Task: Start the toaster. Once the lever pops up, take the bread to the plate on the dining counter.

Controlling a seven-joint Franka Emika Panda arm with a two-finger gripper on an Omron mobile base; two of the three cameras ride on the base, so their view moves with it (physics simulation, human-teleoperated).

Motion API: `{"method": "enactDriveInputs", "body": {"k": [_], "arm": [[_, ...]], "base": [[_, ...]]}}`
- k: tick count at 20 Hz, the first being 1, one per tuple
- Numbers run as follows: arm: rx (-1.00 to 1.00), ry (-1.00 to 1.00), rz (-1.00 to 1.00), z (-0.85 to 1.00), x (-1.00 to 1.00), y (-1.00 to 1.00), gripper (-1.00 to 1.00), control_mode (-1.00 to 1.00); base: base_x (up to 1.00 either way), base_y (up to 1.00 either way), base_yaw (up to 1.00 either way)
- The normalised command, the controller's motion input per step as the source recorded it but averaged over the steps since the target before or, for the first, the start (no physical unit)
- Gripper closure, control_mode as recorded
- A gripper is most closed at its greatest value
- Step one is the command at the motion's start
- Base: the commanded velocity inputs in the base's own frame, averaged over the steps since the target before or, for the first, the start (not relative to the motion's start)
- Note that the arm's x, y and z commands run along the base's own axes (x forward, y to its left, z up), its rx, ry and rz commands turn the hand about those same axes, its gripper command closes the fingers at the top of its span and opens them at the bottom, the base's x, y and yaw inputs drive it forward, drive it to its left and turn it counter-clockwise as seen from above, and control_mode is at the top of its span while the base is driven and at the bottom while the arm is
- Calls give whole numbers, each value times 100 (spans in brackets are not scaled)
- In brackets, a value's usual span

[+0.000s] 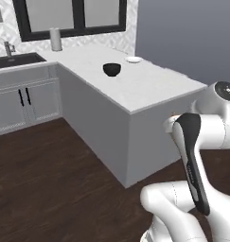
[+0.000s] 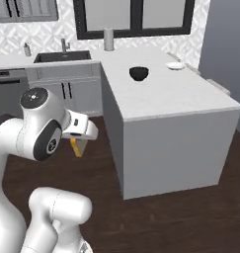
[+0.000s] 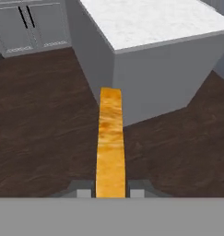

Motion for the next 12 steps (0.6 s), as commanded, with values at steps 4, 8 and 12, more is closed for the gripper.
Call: {"method": "enactDriveInputs", "body": {"k": [4, 8, 12], "arm": [[0, 0, 0, 0, 0, 0, 100, 100], [0, 0, 0, 0, 0, 0, 100, 100], [0, 0, 0, 0, 0, 0, 100, 100]], "base": [[100, -66, 39], [100, -91, 37], [100, -100, 35]]}}
